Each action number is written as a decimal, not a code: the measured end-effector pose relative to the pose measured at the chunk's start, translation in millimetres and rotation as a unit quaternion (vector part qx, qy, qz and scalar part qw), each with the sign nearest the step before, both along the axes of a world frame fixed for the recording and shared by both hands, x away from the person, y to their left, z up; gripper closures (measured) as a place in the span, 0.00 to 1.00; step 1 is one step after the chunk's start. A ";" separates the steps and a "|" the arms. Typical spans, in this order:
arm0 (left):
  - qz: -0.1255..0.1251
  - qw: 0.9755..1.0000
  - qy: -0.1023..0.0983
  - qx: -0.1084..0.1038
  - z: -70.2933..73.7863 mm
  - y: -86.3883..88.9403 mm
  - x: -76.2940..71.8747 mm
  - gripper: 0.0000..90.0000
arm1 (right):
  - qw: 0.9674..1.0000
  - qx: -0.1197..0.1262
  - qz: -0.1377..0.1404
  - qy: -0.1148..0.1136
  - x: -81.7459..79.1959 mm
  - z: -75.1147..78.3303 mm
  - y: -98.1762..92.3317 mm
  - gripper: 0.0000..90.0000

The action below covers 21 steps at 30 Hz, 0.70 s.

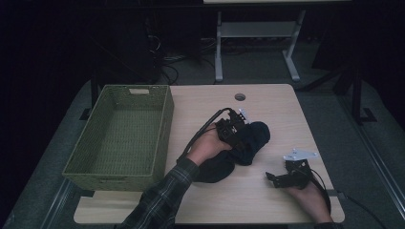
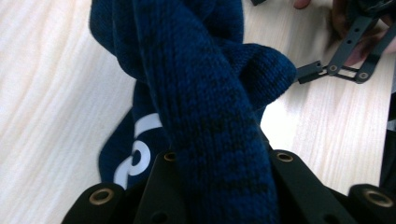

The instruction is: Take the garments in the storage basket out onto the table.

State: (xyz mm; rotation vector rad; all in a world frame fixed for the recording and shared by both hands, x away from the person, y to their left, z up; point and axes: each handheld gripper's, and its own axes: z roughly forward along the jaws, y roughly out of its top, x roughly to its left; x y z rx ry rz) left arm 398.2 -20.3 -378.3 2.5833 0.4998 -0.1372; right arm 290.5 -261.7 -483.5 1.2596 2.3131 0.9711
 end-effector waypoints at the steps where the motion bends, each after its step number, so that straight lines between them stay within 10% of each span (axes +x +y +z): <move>1: -0.001 1.000 0.002 0.003 -4.0 -0.5 0.8 0.85 | 1.000 0.000 0.000 0.000 -0.1 0.1 0.0 0.02; 16: 0.018 0.999 0.036 -0.007 -45.6 1.6 12.8 0.85 | 1.000 0.001 0.000 0.000 -0.1 0.0 0.1 0.02; 21: 0.016 0.999 0.036 -0.013 -35.7 2.1 8.0 0.60 | 1.000 0.001 0.000 0.001 -0.1 0.0 0.1 0.02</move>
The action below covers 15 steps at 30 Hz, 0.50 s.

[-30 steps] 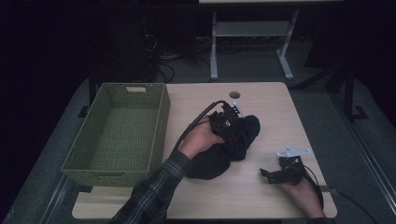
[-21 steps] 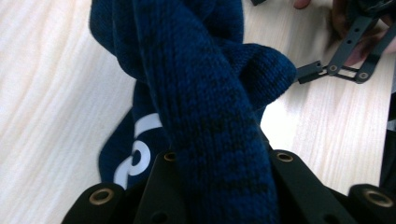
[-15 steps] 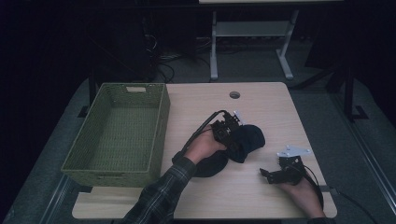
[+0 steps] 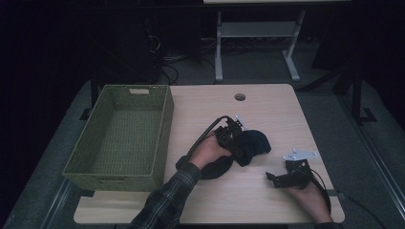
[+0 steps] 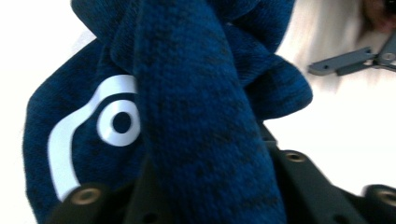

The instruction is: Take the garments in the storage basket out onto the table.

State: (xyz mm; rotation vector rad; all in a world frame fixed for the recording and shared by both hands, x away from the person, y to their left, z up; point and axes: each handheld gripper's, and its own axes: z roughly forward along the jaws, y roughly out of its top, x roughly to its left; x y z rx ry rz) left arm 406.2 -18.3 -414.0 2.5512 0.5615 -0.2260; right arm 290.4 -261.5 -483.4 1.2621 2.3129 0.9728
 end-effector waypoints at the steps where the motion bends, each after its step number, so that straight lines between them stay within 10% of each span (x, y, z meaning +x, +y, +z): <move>1: -0.006 1.000 -0.006 0.004 3.4 0.5 -1.0 0.60 | 1.000 0.000 0.000 0.000 0.0 0.0 0.0 0.02; 7: -0.004 0.999 -0.047 -0.006 25.7 6.0 -9.5 0.35 | 1.000 -0.001 0.000 0.000 0.0 0.0 -0.1 0.02; 15: 0.003 0.997 -0.072 -0.031 60.6 27.5 -22.0 0.32 | 1.000 -0.001 0.000 -0.001 0.1 0.0 -0.1 0.02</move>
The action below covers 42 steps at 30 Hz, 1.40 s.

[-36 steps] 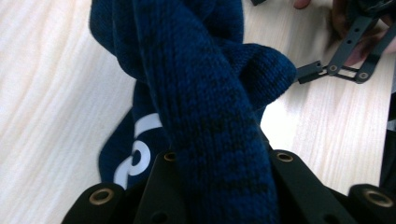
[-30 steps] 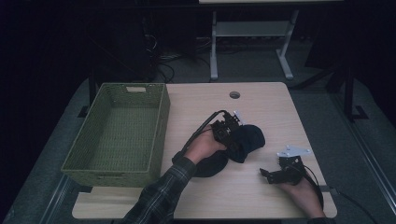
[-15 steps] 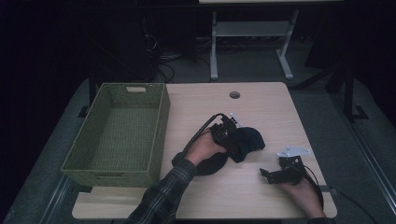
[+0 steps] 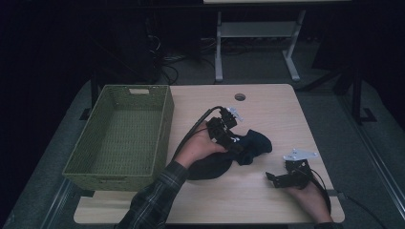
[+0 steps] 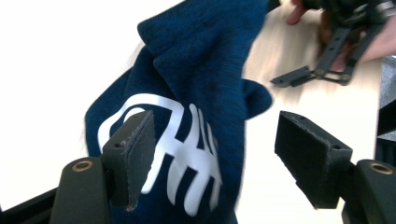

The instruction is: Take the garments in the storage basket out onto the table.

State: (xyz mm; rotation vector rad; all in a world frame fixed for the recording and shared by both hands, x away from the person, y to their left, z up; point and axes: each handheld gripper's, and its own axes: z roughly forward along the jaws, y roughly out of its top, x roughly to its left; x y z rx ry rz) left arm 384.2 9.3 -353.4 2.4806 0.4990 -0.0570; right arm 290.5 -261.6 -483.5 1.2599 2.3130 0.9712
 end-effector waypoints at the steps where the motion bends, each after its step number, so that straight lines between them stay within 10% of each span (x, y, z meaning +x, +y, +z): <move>1: 0.003 1.000 -0.003 -0.003 3.7 3.4 -3.0 0.32 | 1.000 0.000 0.000 0.000 0.0 0.0 0.0 0.02; 9: 0.020 1.000 -0.014 -0.013 18.6 35.6 -27.0 0.65 | 1.000 0.000 0.000 0.000 0.0 0.0 0.0 0.02; 17: 0.014 1.000 0.006 0.000 4.6 55.7 -47.8 1.00 | 1.000 0.000 0.000 0.001 -0.1 0.0 0.1 0.02; 28: 0.041 0.999 0.005 0.019 -53.3 58.4 -67.9 1.00 | 1.000 0.000 0.000 0.001 0.0 0.1 0.0 0.02; 42: 0.062 0.996 -0.017 0.056 -86.2 58.5 -63.5 1.00 | 1.000 -0.001 0.000 0.001 -0.1 0.2 -0.1 0.02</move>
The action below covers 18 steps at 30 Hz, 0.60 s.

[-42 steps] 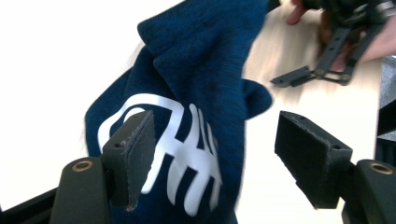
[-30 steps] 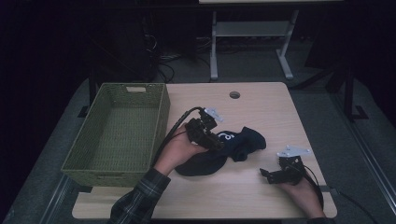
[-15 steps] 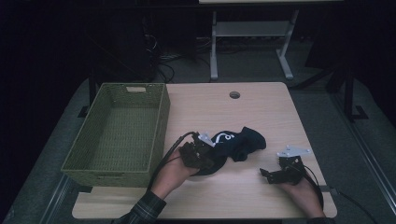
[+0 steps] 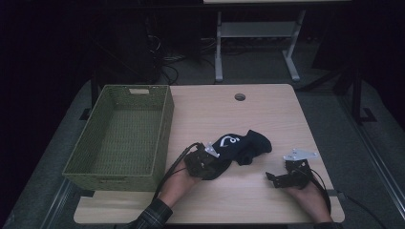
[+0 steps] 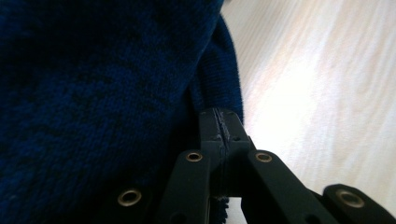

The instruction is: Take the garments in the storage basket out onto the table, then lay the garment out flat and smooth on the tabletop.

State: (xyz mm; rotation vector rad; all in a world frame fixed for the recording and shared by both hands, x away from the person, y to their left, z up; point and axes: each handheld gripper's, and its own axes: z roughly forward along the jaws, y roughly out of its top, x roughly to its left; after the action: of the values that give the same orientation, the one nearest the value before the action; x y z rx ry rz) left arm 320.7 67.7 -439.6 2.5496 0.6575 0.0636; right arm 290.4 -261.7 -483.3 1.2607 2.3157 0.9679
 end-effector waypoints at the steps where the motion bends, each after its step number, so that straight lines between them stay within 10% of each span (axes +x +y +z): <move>1: 0.001 1.000 0.002 0.003 -1.4 -0.4 0.2 1.00 | 1.000 0.000 0.000 0.000 0.0 0.0 0.0 0.02; 18: 0.006 0.999 0.028 -0.019 -6.3 5.6 6.7 1.00 | 0.999 0.030 0.027 -0.002 -2.0 21.2 -1.2 0.15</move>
State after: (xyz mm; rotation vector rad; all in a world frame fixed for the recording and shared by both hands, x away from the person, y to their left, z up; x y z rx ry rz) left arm 327.4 73.3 -445.9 2.5190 0.6894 -0.0173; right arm 288.4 -262.9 -462.1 1.2222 2.3448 1.0661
